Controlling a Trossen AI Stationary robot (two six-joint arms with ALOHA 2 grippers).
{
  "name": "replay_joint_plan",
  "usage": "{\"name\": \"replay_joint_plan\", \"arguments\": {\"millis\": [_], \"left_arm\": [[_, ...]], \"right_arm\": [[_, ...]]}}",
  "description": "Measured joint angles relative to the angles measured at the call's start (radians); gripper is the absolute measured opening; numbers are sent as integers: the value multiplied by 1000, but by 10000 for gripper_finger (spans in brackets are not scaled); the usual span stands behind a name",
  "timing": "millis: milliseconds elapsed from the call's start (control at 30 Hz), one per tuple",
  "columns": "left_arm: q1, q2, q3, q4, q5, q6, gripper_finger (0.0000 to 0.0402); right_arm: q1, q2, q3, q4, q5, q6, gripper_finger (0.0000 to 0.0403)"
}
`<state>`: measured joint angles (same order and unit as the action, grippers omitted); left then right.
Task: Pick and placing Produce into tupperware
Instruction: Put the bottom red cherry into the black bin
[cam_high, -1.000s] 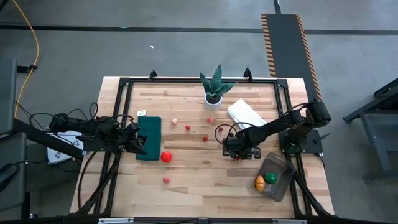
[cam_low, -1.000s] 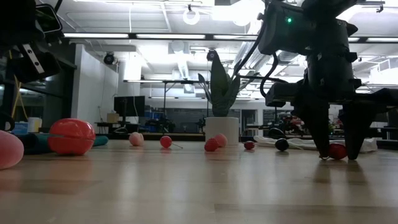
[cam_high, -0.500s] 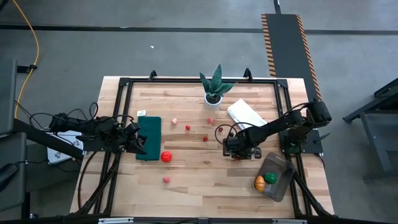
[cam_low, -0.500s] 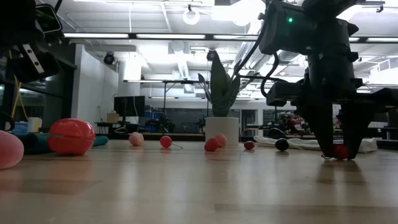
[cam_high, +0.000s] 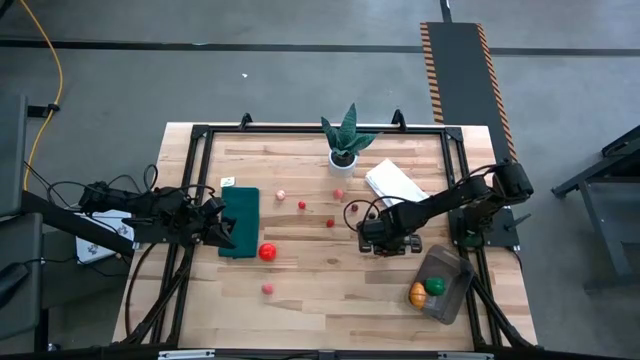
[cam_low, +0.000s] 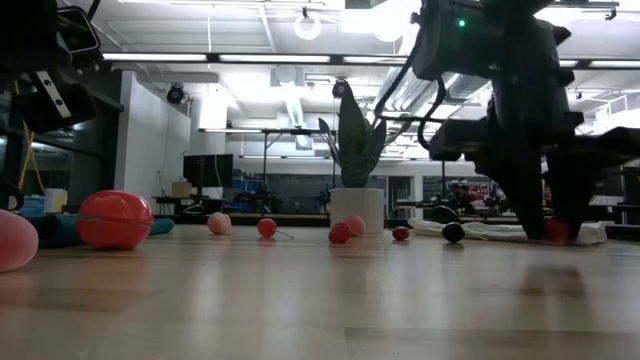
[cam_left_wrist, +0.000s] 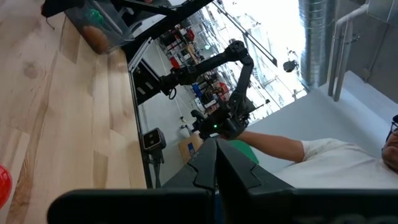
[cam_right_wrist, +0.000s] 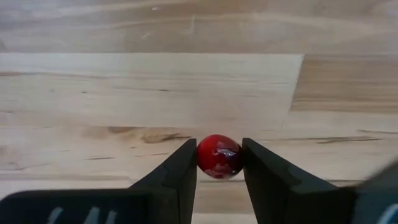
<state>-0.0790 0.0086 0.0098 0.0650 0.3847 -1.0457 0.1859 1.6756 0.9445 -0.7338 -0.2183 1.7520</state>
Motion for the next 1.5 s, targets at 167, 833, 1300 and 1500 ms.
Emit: {"name": "replay_joint_plan", "arguments": {"millis": [167,833,1300,1500], "left_arm": [[0,0,0,0,0,0,1],[0,0,0,0,9,0,1],[0,0,0,1,19,0,1],[0,0,0,1,19,0,1]], "right_arm": [[-18,-1,57,-76,8,-50,107],[-23,-2,260,-225,0,-119,107],[-24,-2,478,-489,32,-177,107],[-29,-2,574,-553,58,-193,107]]}}
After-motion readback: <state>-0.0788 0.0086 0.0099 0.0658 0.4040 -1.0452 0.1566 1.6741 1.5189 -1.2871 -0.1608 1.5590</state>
